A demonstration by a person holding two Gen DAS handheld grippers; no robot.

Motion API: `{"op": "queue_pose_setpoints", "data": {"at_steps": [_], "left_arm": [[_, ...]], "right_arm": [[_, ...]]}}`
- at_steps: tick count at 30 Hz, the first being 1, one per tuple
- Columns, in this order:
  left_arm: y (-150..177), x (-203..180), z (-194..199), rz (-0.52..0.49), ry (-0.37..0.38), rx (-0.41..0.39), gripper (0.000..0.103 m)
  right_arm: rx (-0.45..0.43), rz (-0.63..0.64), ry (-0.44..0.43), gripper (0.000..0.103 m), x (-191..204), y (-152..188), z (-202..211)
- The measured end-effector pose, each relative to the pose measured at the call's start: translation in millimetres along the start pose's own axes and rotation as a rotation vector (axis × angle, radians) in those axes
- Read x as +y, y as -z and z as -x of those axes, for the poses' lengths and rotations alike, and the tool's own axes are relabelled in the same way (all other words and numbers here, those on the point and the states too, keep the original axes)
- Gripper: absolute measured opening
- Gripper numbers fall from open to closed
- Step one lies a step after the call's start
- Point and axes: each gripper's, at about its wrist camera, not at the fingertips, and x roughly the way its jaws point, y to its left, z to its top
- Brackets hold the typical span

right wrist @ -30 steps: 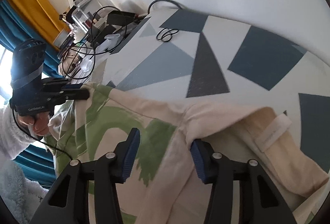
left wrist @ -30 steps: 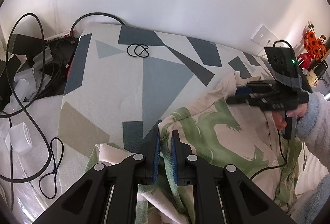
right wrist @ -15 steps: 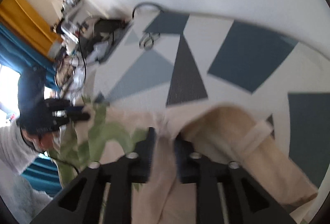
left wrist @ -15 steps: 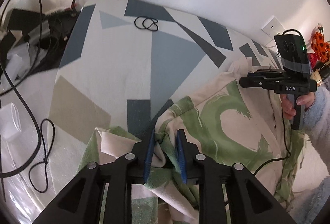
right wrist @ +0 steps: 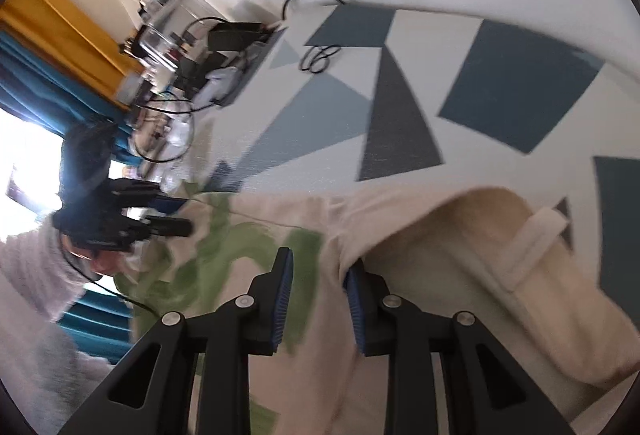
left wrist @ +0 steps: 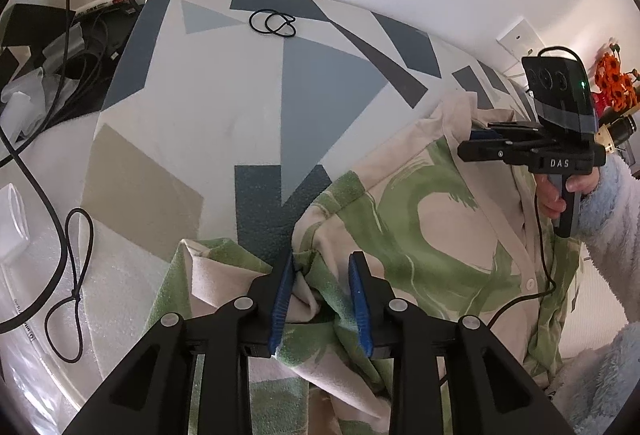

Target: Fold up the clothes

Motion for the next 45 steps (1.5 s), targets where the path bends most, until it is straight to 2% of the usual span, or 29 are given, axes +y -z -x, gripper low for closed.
{"op": "queue_pose_setpoints", "data": {"at_steps": [6, 10, 12, 16, 21, 22, 23, 26, 28, 30, 33, 36, 40, 45], "left_arm": [[2, 2, 6, 0.004, -0.015, 0.014, 0.028], [7, 5, 17, 0.011, -0.014, 0.016, 0.031], [10, 7, 18, 0.022, -0.011, 0.015, 0.031], [12, 2, 13, 0.034, -0.041, 0.001, 0.031], [14, -5, 13, 0.045, -0.058, -0.027, 0.03], [15, -6, 14, 0.039, -0.062, -0.036, 0.011], [17, -7, 16, 0.034, -0.066, -0.046, 0.004], [19, -12, 24, 0.041, -0.084, -0.081, 0.004], [19, -12, 31, 0.064, -0.084, -0.109, 0.004], [17, -10, 41, 0.094, -0.064, -0.148, 0.004], [12, -14, 56, 0.102, -0.057, -0.209, 0.003], [5, -15, 63, 0.108, -0.06, -0.25, 0.003], [-9, -15, 52, 0.101, -0.1, -0.26, 0.003], [-16, -3, 18, 0.126, -0.162, -0.204, 0.003]], "right_arm": [[0.022, 0.071, 0.027, 0.028, 10, 6, -2], [0.029, 0.073, 0.026, 0.027, 9, 7, -2], [0.026, 0.079, 0.045, 0.01, 9, 8, -3], [0.002, 0.069, 0.05, 0.007, 11, 9, -3], [0.007, 0.045, 0.05, 0.01, 11, 11, -6], [0.006, 0.049, 0.053, 0.01, 12, 12, -6], [0.004, 0.067, 0.064, 0.01, 15, 13, -6], [0.011, 0.124, 0.093, 0.005, 23, 15, -7], [0.037, 0.14, 0.082, 0.004, 25, 14, -6], [0.023, 0.139, 0.051, 0.003, 27, 10, 4], [-0.067, 0.093, -0.05, 0.002, 26, -4, 40], [-0.154, 0.076, -0.097, 0.002, 29, -12, 71], [-0.196, 0.057, -0.038, 0.001, 25, -24, 79], [-0.152, 0.036, 0.02, 0.0, 11, -36, 53]]}}
